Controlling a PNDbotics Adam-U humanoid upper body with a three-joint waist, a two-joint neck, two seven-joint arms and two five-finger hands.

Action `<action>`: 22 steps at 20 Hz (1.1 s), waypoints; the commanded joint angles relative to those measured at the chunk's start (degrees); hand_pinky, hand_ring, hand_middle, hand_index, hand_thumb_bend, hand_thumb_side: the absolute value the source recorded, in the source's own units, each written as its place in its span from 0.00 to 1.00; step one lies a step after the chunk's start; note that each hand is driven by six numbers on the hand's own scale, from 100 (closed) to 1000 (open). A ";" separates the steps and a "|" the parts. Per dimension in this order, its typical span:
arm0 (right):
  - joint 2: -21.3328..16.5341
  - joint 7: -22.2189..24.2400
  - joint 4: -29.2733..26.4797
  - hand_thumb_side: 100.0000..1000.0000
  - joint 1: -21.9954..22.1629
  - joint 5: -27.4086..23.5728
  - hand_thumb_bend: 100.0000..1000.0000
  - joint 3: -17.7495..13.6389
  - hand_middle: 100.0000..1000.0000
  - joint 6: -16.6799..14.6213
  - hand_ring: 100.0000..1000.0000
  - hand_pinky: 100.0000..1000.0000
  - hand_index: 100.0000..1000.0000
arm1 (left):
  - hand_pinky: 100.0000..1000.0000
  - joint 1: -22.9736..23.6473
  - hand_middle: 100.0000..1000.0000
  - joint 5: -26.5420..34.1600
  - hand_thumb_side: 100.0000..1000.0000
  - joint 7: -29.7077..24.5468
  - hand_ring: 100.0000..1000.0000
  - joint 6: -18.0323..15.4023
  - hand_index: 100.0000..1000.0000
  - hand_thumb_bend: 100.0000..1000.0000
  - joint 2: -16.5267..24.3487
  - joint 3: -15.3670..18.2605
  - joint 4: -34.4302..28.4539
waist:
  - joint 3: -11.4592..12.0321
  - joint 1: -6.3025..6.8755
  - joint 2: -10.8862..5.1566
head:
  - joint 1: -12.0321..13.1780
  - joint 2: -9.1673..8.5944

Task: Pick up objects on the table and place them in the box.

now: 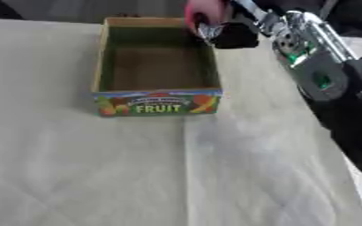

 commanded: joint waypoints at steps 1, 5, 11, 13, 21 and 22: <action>0.39 -2.09 3.54 0.50 -2.21 0.57 0.00 -0.98 0.49 -1.16 0.62 0.46 0.60 | 0.51 -0.85 0.54 0.51 0.91 -0.54 0.46 -0.15 0.75 0.00 1.25 -0.31 -1.29 | 0.48 0.12 -0.92 | -1.40 -1.08; 2.99 -3.31 7.95 0.52 -4.03 1.59 0.00 -0.85 0.49 -1.94 0.62 0.46 0.60 | 0.51 -1.30 0.54 0.75 0.91 -0.88 0.46 -0.20 0.75 0.00 0.97 -0.57 -1.29 | 1.43 0.18 -0.51 | -2.68 -1.40; 6.81 -6.79 14.62 0.53 -5.59 6.34 0.00 -0.46 0.50 -3.19 0.62 0.47 0.61 | 0.51 -1.90 0.54 1.15 0.91 -1.44 0.46 -0.24 0.75 0.00 0.42 -1.01 -1.29 | 2.93 0.44 0.00 | -4.58 -2.25; 8.17 -7.91 17.26 0.53 -5.79 8.36 0.00 -0.82 0.51 -3.31 0.63 0.47 0.62 | 0.51 -1.91 0.53 1.25 0.91 -1.57 0.46 -0.17 0.75 0.00 0.20 -1.08 -1.29 | 3.29 0.51 0.17 | -4.97 -2.51; 10.76 -5.98 21.98 0.54 -5.84 14.77 0.00 -0.32 0.64 -6.37 0.70 0.56 0.77 | 0.49 -2.00 0.53 1.40 0.91 -1.78 0.46 0.16 0.75 0.00 -0.19 -1.12 -1.29 | 3.72 0.49 0.54 | -4.94 -2.45; 10.73 -5.16 21.79 0.55 -5.94 15.53 0.00 -0.28 0.67 -6.46 0.72 0.57 0.79 | 0.49 -1.96 0.53 1.34 0.91 -1.79 0.46 0.23 0.75 0.00 -0.20 -1.12 -1.29 | 3.71 0.45 0.54 | -4.88 -2.43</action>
